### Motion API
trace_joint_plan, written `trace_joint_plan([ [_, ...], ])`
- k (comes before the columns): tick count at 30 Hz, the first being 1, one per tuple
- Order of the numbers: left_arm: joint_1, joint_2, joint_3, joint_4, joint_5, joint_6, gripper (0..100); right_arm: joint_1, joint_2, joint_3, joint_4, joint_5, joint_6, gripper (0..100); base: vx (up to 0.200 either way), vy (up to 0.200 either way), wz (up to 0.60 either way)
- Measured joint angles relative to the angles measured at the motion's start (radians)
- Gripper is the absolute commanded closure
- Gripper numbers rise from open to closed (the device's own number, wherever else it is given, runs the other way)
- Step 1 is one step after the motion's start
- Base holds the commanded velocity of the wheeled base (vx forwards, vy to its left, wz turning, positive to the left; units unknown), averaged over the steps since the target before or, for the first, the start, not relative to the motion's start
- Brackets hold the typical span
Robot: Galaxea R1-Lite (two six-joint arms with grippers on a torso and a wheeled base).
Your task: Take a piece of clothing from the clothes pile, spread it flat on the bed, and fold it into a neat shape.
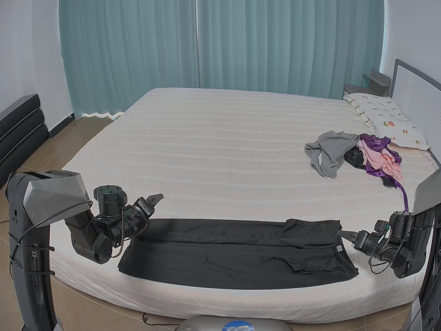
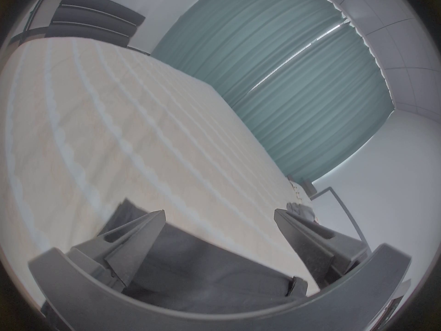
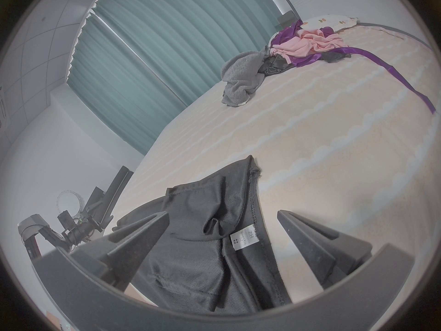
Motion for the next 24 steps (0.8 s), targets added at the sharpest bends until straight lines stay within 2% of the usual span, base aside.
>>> trace_joint_plan([
  [5,-0.021,0.029,0.025,-0.001,0.001,0.023,0,0.001,0.0,0.006,0.0,0.0,0.0,0,0.0,0.0,0.0],
  [12,-0.017,0.039,0.05,0.111,0.009,0.079,0,0.003,0.0,0.012,0.0,-0.001,-0.001,0,0.0,0.0,0.0],
  [24,0.059,-0.019,0.078,0.129,0.017,0.096,0,-0.003,0.001,0.02,0.0,-0.001,-0.001,0,0.0,0.0,0.0],
])
